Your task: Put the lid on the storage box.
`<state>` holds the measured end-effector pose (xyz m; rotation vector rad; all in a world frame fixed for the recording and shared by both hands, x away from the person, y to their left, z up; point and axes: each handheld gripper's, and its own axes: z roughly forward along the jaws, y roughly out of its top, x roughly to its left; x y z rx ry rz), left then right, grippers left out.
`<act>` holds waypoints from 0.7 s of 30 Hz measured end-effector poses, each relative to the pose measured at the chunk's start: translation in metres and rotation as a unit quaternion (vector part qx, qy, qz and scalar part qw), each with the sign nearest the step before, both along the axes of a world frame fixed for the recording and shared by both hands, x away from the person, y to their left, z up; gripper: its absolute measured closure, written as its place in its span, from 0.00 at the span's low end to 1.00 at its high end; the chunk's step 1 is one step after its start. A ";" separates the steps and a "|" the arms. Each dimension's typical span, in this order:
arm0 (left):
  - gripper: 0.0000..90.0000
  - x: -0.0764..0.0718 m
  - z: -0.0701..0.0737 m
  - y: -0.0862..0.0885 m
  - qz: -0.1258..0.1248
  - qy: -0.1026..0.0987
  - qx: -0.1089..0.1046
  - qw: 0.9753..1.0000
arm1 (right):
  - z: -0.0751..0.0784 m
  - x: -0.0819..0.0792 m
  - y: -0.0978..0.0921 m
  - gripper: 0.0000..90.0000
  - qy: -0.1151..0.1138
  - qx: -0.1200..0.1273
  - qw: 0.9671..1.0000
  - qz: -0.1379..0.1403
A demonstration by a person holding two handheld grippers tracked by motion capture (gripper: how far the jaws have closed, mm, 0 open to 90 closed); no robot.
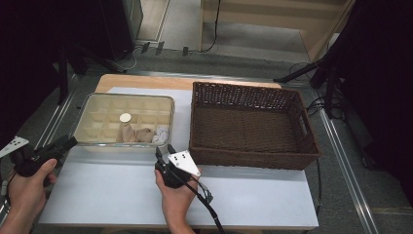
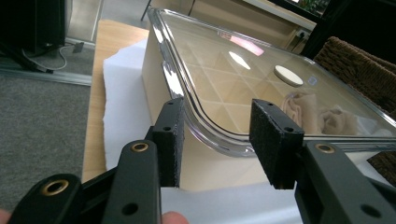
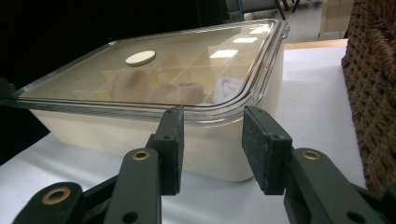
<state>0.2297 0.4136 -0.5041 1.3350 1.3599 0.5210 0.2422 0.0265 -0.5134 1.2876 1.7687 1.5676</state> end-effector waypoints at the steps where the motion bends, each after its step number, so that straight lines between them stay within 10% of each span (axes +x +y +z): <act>1: 0.62 0.001 0.000 0.000 0.002 0.000 -0.002 1.000 | 0.000 0.002 0.000 0.67 -0.002 -0.001 1.000 -0.002; 21: 0.62 0.014 0.000 -0.004 0.014 0.008 -0.012 1.000 | 0.003 0.009 0.002 0.68 -0.010 -0.011 1.000 -0.010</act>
